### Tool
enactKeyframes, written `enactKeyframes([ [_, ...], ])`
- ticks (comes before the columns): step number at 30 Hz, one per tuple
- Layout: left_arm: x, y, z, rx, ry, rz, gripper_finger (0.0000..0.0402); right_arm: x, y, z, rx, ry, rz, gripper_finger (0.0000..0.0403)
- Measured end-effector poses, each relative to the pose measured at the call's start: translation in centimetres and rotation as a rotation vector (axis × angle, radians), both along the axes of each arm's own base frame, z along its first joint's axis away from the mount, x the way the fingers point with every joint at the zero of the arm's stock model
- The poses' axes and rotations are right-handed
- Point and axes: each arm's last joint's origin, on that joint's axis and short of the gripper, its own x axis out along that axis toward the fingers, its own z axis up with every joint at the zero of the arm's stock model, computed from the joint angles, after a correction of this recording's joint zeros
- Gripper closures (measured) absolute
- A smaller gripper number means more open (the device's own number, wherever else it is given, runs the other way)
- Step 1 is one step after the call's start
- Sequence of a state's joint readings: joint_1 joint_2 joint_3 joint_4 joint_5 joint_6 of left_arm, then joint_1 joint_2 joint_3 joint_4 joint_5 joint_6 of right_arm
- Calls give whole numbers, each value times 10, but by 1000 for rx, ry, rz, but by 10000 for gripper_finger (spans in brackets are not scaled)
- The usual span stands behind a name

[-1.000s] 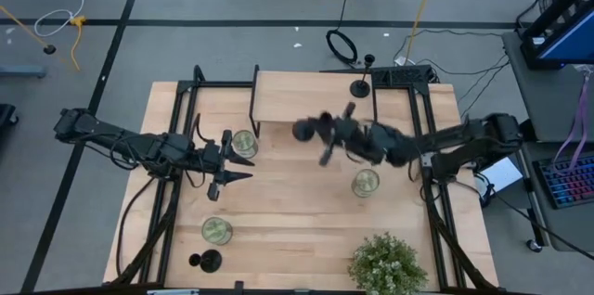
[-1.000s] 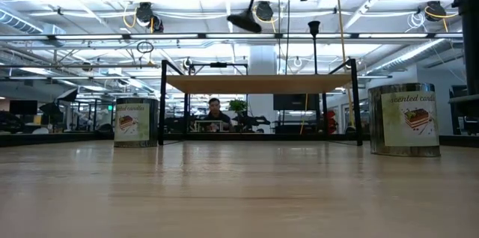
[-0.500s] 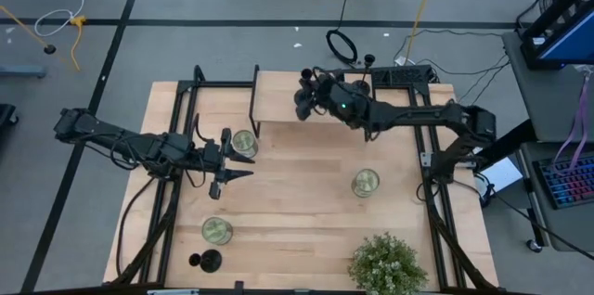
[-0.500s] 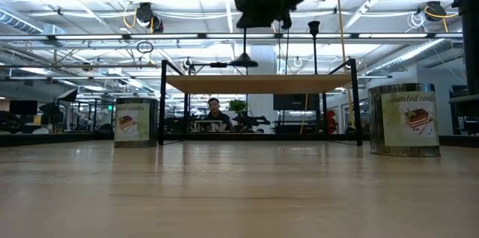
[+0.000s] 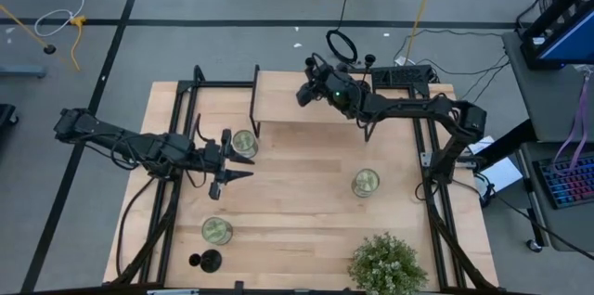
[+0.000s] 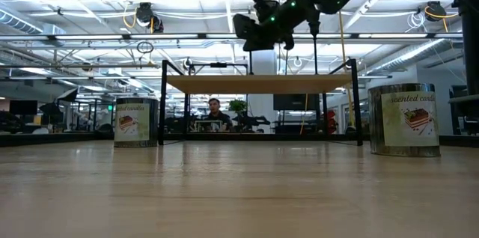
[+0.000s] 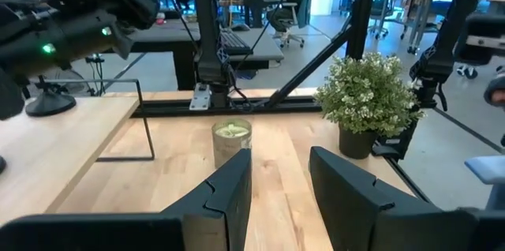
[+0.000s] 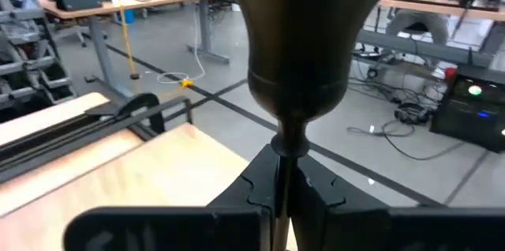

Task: Pick & Place candle stick holders
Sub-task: Put the right candle holder on the shelf

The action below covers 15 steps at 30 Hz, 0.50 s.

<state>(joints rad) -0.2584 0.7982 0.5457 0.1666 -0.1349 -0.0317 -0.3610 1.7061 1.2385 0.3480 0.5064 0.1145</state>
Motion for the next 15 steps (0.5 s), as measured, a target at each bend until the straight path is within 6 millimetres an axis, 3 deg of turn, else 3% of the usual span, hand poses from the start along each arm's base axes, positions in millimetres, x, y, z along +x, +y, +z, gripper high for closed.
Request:
enactKeyframes([
  [15, 0, 0, -2, -32, 21, 4, 266, -2, -3, -1, -23, 28, -69, 388],
])
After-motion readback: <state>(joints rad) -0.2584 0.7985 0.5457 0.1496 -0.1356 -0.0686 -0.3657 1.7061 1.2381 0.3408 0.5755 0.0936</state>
